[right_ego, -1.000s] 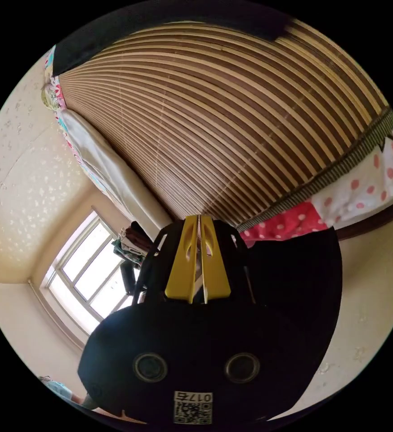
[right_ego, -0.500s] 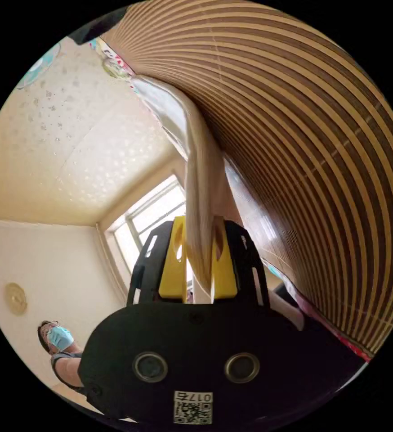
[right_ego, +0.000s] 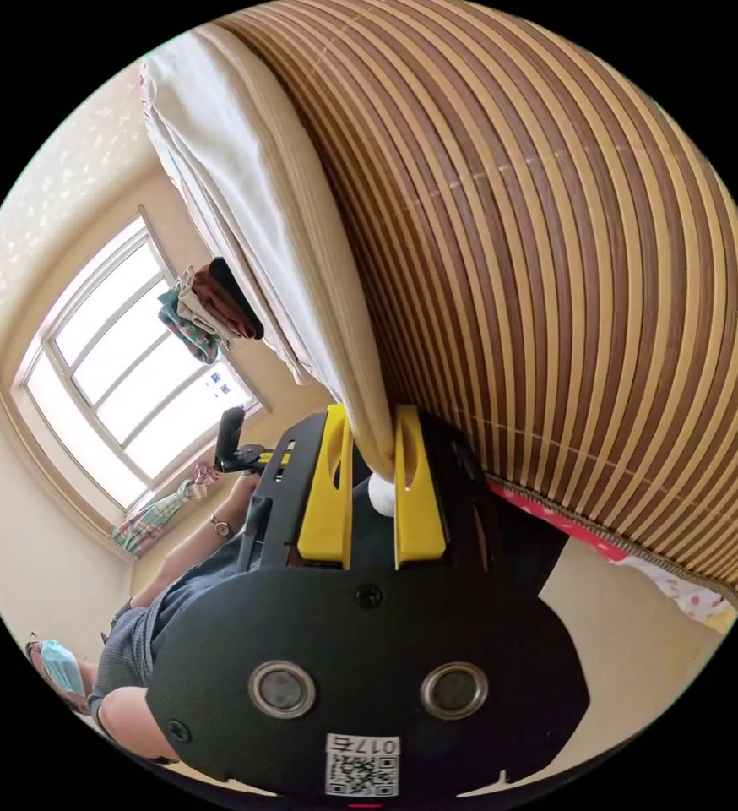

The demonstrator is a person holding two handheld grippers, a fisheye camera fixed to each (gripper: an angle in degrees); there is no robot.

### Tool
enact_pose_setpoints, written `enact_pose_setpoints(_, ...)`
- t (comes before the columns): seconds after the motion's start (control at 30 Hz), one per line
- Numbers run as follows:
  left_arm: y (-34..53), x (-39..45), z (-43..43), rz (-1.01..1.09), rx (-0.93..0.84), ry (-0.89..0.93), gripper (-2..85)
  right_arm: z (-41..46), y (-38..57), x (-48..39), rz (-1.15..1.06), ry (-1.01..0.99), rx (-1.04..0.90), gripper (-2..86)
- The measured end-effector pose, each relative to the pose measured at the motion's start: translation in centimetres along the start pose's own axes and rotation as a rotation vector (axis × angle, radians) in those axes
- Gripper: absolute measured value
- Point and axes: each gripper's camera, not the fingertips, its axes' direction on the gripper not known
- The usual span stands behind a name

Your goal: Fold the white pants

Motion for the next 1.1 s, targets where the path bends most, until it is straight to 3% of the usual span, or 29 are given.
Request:
enact_pose_setpoints(0.23,-3.2,8.4,3.5,0.217,-0.153,-0.389,-0.9,-3.1,4.0,4.8,0.066,-0.178,-0.012,7.6)
enact_pose_setpoints(0.47,-3.7,11.3,8.4,0.292,-0.235,-0.480,-0.7,-6.0,6.4,6.1,-0.016,-0.138,-0.049,4.2)
enact_pose_setpoints(0.57,-3.5,11.3,8.5,0.299,-0.153,-0.270,0.2,-5.9,6.9,4.0,-0.224,-0.344,-0.121,3.5)
enact_pose_setpoints(0.63,-3.0,11.2,5.6,0.283,0.081,0.047,4.0,-5.4,6.7,3.1,-0.270,-0.441,-0.181,3.4)
enact_pose_setpoints(0.73,-1.6,11.6,1.8,0.329,0.406,0.377,11.6,-4.8,6.1,1.5,-0.319,-0.429,-0.257,3.2)
enact_pose_setpoints(0.83,-2.2,13.6,0.3,0.327,0.488,0.493,17.3,-4.6,5.3,0.2,-0.357,-0.424,-0.316,3.1)
enact_pose_setpoints(0.97,-2.6,19.0,-0.2,0.374,0.478,0.223,18.1,-4.7,3.6,-1.5,-0.361,-0.417,-0.369,3.1)
enact_pose_setpoints(1.1,-1.6,22.7,0.1,0.225,0.536,-0.261,14.6,-4.0,2.2,-4.4,-0.414,-0.491,-0.360,3.1)
